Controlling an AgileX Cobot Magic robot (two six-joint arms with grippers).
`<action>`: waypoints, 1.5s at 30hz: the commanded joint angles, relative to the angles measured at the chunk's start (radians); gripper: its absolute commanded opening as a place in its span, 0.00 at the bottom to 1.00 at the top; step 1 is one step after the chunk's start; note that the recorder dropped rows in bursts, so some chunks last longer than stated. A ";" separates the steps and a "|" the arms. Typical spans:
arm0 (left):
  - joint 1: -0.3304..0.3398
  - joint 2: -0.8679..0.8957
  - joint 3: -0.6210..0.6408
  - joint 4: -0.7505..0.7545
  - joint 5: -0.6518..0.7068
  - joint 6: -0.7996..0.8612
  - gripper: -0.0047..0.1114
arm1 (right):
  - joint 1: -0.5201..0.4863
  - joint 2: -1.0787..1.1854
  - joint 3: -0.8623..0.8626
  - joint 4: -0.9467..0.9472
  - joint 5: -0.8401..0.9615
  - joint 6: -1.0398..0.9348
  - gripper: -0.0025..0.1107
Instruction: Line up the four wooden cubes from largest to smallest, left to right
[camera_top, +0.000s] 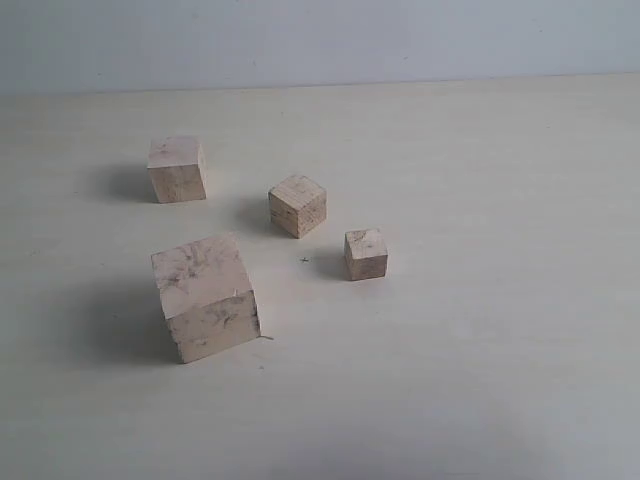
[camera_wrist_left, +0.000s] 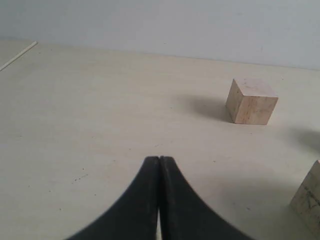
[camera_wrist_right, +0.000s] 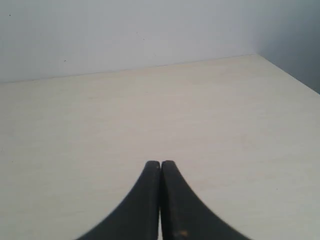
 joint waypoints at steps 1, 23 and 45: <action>0.002 -0.007 0.003 0.003 -0.006 -0.007 0.04 | -0.005 -0.006 0.004 0.000 -0.006 -0.003 0.02; 0.002 -0.007 0.003 0.003 -0.006 -0.007 0.04 | -0.004 -0.006 0.004 0.000 -0.553 -0.003 0.02; 0.002 -0.007 0.003 0.003 -0.006 -0.007 0.04 | 0.034 0.822 -0.882 0.594 0.419 -0.203 0.02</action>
